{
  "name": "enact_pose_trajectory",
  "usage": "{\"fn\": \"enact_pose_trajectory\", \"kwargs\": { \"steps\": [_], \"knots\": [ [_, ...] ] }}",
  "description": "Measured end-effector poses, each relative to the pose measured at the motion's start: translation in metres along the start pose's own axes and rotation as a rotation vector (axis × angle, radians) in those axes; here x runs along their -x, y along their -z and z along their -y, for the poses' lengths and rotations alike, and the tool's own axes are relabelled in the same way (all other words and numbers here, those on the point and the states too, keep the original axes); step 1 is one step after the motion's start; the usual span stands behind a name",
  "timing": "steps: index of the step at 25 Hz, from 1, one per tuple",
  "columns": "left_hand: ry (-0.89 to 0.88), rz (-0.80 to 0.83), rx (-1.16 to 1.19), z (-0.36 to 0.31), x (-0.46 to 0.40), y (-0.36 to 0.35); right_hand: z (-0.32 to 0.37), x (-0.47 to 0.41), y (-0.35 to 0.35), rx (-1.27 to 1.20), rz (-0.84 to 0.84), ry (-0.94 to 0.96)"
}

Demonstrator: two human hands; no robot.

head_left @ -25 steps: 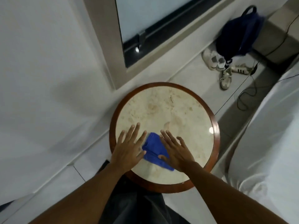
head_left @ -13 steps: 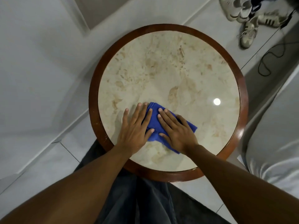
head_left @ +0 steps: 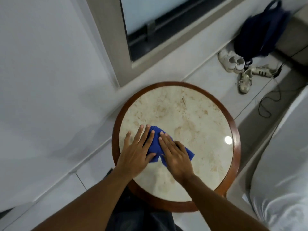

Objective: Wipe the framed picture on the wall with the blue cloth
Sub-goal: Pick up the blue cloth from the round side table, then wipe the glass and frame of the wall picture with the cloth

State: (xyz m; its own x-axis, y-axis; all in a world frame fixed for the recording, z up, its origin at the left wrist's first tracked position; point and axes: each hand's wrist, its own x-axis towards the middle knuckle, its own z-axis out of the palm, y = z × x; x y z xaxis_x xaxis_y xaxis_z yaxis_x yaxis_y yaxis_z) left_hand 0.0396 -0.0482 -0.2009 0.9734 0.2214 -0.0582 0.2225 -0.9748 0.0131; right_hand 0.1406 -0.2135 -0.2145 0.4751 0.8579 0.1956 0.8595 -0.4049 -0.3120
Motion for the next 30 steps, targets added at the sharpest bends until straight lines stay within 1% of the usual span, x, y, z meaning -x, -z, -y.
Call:
{"fn": "enact_pose_trajectory", "kwargs": {
  "steps": [2,5,8,11,13,15,17,18,20,23,26,28,30],
  "knots": [
    [0.02,-0.064,-0.072,0.024,-0.002,0.078,0.028,-0.037,0.055,0.008,-0.075,0.027],
    [0.05,-0.195,-0.156,0.063,0.0,0.205,0.081,-0.099,0.141,-0.033,-0.252,0.099],
    [0.073,-0.376,-0.276,0.104,0.017,0.348,0.149,-0.168,0.242,-0.104,-0.446,0.219],
    [0.111,-0.59,-0.413,0.145,0.043,0.482,0.224,-0.233,0.336,-0.225,-0.622,0.264],
    [0.158,-0.731,-0.48,0.168,0.067,0.562,0.277,-0.273,0.389,-0.294,-0.781,0.327],
    [0.217,-0.854,-0.536,0.189,0.091,0.626,0.326,-0.303,0.432,-0.372,-0.93,0.371],
    [0.297,-0.949,-0.608,0.211,0.119,0.681,0.377,-0.326,0.468,-0.451,-1.022,0.412],
    [0.34,-0.988,-0.637,0.224,0.133,0.705,0.402,-0.336,0.484,-0.48,-1.05,0.438],
    [0.448,-1.027,-0.655,0.25,0.159,0.736,0.447,-0.355,0.507,-0.485,-1.028,0.465],
    [0.602,-0.985,-0.649,0.287,0.193,0.746,0.502,-0.377,0.514,-0.354,-0.896,0.385],
    [0.58,-0.92,-0.751,0.32,0.213,0.727,0.513,-0.39,0.481,-0.294,-0.849,0.297],
    [0.542,-0.926,-0.794,0.334,0.217,0.719,0.504,-0.394,0.458,-0.254,-0.871,0.285],
    [0.515,-0.933,-0.809,0.34,0.217,0.717,0.5,-0.395,0.45,-0.242,-0.863,0.289]
  ]
}}
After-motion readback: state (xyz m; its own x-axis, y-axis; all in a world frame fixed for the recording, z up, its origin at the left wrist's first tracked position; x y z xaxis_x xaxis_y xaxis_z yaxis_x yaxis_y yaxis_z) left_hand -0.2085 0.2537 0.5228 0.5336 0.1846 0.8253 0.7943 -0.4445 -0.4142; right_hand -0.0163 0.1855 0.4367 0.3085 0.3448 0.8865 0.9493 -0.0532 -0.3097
